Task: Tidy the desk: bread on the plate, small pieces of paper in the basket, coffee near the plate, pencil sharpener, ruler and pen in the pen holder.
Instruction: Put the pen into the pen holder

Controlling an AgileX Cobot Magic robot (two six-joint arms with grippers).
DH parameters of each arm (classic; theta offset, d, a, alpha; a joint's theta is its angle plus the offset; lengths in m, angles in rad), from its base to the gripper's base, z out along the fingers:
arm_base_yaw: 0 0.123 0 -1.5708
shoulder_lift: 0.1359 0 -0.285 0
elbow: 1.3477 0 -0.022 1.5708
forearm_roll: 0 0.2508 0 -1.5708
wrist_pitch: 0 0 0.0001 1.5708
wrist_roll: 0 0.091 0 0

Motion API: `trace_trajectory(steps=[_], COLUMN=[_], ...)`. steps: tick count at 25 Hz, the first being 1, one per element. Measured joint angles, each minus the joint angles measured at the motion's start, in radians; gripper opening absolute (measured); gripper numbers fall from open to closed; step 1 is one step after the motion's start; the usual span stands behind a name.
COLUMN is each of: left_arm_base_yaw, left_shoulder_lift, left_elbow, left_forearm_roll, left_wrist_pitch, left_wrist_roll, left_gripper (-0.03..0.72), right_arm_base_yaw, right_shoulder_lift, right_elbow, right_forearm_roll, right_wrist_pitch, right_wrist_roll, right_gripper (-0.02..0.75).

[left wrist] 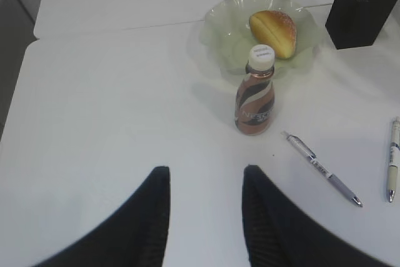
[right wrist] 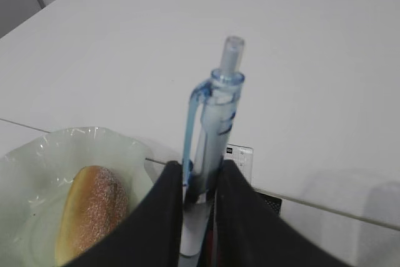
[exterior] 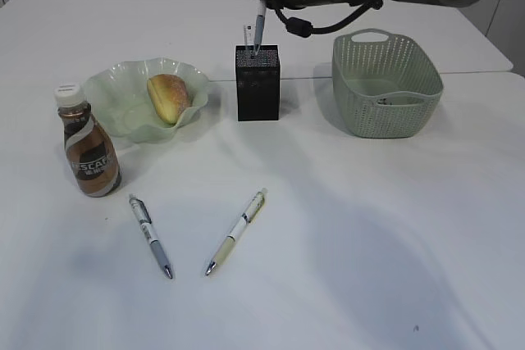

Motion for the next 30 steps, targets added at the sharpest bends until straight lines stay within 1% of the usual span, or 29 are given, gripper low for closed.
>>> trace_trajectory(steps=[7, 13, 14, 18, 30], left_arm_base_yaw=[0.000, 0.000, 0.000, 0.000, 0.000], left_shoulder_lift=[0.000, 0.002, 0.004, 0.008, 0.012], left_elbow=[0.000, 0.000, 0.000, 0.000, 0.000], left_forearm_roll=[0.002, 0.002, 0.002, 0.002, 0.025], left_wrist_pitch=[-0.006, -0.024, -0.029, -0.049, -0.053], left_wrist_roll=[0.000, 0.000, 0.000, 0.000, 0.000], left_gripper=[0.268, 0.268, 0.268, 0.268, 0.268], right_arm_base_yaw=[0.000, 0.000, 0.000, 0.000, -0.020], right_shoulder_lift=[0.044, 0.067, 0.083, 0.092, 0.155], right_elbow=[0.000, 0.000, 0.000, 0.000, -0.037], right_forearm_roll=[-0.027, -0.058, -0.078, -0.080, -0.082], right_wrist_pitch=[-0.148, -0.184, -0.223, -0.263, -0.277], right_wrist_roll=[0.000, -0.002, -0.005, -0.031, -0.041], right_gripper=[0.141, 0.141, 0.141, 0.141, 0.141])
